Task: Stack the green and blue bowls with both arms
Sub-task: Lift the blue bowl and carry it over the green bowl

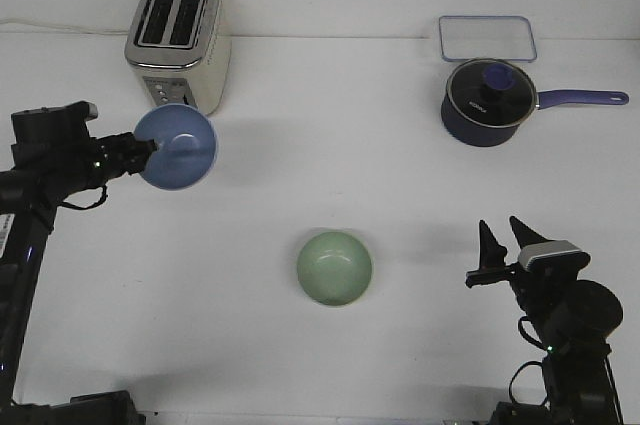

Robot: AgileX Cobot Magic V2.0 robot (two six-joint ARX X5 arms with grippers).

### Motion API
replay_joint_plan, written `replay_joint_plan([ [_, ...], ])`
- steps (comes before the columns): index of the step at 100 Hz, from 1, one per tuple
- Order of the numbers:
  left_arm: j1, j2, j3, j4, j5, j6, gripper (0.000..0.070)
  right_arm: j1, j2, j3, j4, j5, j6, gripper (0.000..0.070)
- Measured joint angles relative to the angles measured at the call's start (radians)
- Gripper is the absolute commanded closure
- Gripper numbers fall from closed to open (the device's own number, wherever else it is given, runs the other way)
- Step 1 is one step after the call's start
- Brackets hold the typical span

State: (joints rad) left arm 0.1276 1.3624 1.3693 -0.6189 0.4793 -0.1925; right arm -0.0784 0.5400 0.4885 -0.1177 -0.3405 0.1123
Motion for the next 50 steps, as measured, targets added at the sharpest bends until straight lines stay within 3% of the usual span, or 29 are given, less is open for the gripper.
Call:
replay_joint_plan([
  [10, -0.065, -0.048, 0.000, -0.066, 0.008, 0.022, 0.0688, 0.000, 0.000, 0.000, 0.000, 0.000, 0.000, 0.0356],
  [21, -0.210, -0.061, -0.002, -0.141, 0.010, 0.051, 0.0688, 0.000, 0.000, 0.000, 0.000, 0.000, 0.000, 0.0356],
  [39, -0.494, -0.010, -0.045, -0.057, -0.033, 0.050, 0.0688, 0.000, 0.000, 0.000, 0.000, 0.000, 0.001, 0.0356],
  [50, -0.611, 0.050, -0.046, -0.024, -0.056, 0.048, 0.0688, 0.002, 0.000, 0.000, 0.000, 0.000, 0.002, 0.0356],
])
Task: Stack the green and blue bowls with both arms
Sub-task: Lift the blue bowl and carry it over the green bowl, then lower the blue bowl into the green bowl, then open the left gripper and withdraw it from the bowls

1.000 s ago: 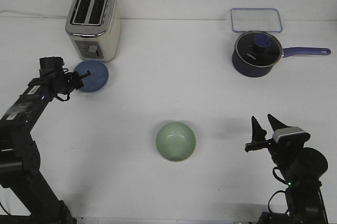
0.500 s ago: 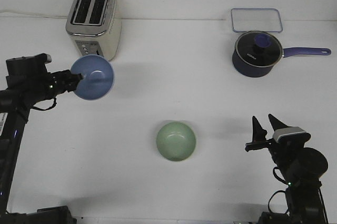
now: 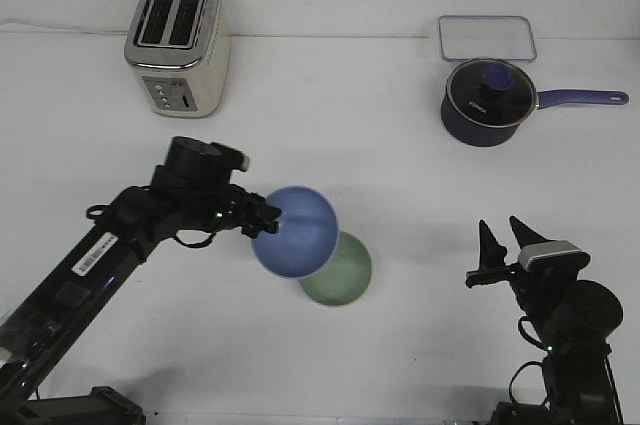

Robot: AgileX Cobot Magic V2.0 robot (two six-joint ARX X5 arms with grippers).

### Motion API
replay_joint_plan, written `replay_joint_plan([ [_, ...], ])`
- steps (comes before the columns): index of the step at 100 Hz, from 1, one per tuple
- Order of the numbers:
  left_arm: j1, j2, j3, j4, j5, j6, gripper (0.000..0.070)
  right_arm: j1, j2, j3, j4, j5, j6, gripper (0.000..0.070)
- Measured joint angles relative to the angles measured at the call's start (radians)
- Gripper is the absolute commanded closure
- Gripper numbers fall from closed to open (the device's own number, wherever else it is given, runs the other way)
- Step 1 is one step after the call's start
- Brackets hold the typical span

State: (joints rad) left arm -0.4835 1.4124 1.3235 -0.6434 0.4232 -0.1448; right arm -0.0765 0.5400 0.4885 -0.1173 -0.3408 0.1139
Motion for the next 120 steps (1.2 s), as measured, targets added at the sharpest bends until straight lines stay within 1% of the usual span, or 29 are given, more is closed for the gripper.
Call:
replay_joint_plan([
  [11, -0.076, 0.067, 0.000, 0.011, -0.010, 0.000, 0.0688, 0.006, 0.000, 0.000, 0.000, 0.000, 0.003, 0.0356],
  [25, -0.131, 0.156, 0.000, 0.011, -0.025, 0.003, 0.0688, 0.013, 0.000, 0.000, 0.000, 0.000, 0.006, 0.0356],
  [41, -0.151, 0.212, -0.003, 0.017, -0.037, 0.010, 0.0688, 0.018, 0.000, 0.000, 0.000, 0.000, 0.006, 0.0356],
  [54, -0.161, 0.230, -0.003, 0.025, -0.077, 0.018, 0.0688, 0.018, 0.000, 0.000, 0.000, 0.000, 0.006, 0.0356],
  [67, -0.162, 0.233, -0.003, 0.064, -0.080, 0.023, 0.0688, 0.018, 0.000, 0.000, 0.000, 0.000, 0.006, 0.0356],
  [86, -0.178, 0.233, -0.003, 0.061, -0.081, 0.024, 0.0680, 0.018, 0.000, 0.000, 0.000, 0.000, 0.006, 0.0356],
  [88, -0.180, 0.234, -0.003, 0.061, -0.081, 0.026, 0.0667, 0.018, 0.000, 0.000, 0.000, 0.000, 0.006, 0.0356],
  [90, -0.183, 0.235, -0.003, 0.061, -0.084, 0.028, 0.0636, 0.018, 0.000, 0.000, 0.000, 0.000, 0.006, 0.0356],
  [98, -0.190, 0.238, -0.003, 0.068, -0.087, 0.029, 0.0440, 0.018, 0.000, 0.000, 0.000, 0.000, 0.006, 0.0356],
  [103, -0.192, 0.238, -0.003, 0.078, -0.087, 0.030, 0.0355, 0.018, 0.000, 0.000, 0.000, 0.000, 0.006, 0.0356],
  [107, -0.192, 0.238, -0.003, 0.087, -0.084, 0.031, 0.0304, 0.018, 0.000, 0.000, 0.000, 0.000, 0.006, 0.0356],
  [120, -0.192, 0.238, -0.003, 0.090, -0.077, 0.031, 0.0177, 0.018, 0.000, 0.000, 0.000, 0.000, 0.006, 0.0356],
])
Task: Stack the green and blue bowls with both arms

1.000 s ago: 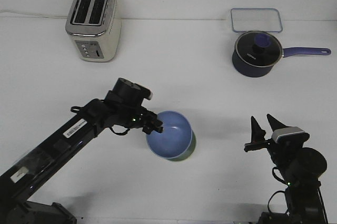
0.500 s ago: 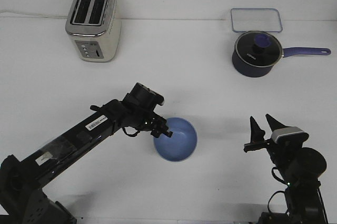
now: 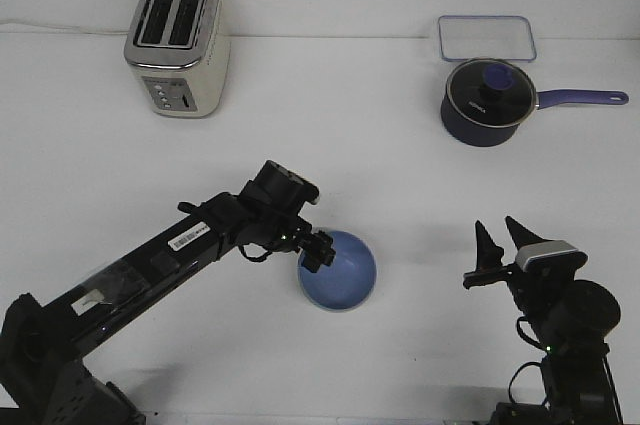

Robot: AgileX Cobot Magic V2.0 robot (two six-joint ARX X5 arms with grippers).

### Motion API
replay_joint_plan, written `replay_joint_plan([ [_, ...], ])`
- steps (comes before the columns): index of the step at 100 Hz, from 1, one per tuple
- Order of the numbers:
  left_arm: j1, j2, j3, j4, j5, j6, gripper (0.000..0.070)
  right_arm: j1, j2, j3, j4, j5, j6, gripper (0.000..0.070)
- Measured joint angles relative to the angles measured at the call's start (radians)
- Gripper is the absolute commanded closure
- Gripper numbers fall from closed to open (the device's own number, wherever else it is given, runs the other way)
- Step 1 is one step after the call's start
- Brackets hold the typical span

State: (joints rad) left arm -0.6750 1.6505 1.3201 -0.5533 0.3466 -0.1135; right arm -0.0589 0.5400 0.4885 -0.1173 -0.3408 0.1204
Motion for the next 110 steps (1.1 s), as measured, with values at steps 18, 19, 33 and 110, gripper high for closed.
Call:
replay_joint_plan([
  [18, 0.010, -0.020, 0.007, -0.038, -0.082, 0.003, 0.0149, 0.000, 0.000, 0.000, 0.000, 0.000, 0.000, 0.0356],
  [19, 0.012, -0.023, 0.007, -0.038, -0.090, 0.004, 0.0150, 0.000, 0.000, 0.000, 0.000, 0.000, 0.000, 0.0356],
  [33, 0.059, -0.150, 0.040, -0.014, -0.259, 0.039, 0.0150, 0.000, 0.000, 0.000, 0.000, 0.000, 0.000, 0.0356],
  [110, 0.473, -1.040, -0.805, 0.784, -0.433, 0.134, 0.0689, 0.000, -0.026, -0.004, -0.010, 0.031, -0.001, 0.0700],
])
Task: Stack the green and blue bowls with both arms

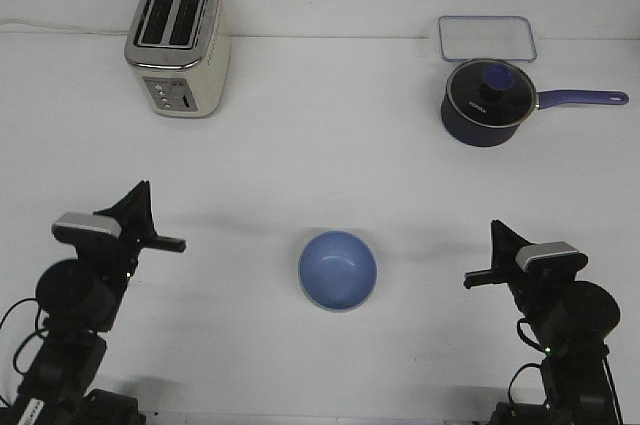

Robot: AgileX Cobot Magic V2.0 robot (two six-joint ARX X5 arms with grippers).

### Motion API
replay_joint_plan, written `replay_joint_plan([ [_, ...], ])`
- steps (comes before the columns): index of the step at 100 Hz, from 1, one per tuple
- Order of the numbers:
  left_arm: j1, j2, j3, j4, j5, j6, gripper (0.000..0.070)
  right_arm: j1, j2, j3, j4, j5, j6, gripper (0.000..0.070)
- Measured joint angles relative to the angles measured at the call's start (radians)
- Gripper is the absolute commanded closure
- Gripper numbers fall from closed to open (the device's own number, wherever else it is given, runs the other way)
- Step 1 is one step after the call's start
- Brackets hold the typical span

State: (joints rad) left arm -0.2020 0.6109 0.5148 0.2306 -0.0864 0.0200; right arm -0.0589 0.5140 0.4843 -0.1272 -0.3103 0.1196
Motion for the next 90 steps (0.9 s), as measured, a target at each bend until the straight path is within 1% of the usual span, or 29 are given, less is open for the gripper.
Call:
replay_joint_plan([
  [6, 0.006, -0.068, -0.107, 0.056, 0.002, -0.008, 0.0689, 0.000, -0.030, -0.005, 0.021, 0.001, -0.002, 0.0700],
  [16, 0.018, -0.110, -0.176, 0.042, -0.007, -0.025, 0.0689, 0.000, -0.055, -0.005, 0.028, 0.040, -0.018, 0.0700],
  [29, 0.023, -0.120, -0.172, 0.059, -0.014, -0.037, 0.0685, 0.000, -0.046, -0.006, 0.003, 0.073, -0.013, 0.0700],
  [57, 0.022, -0.125, -0.166, 0.074, -0.014, -0.060, 0.0685, 0.000, -0.045, -0.010, 0.021, 0.075, 0.002, 0.0700],
  [90, 0.022, -0.126, -0.166, 0.074, -0.014, -0.060, 0.0685, 0.000, -0.045, -0.010, 0.021, 0.075, 0.002, 0.0700],
])
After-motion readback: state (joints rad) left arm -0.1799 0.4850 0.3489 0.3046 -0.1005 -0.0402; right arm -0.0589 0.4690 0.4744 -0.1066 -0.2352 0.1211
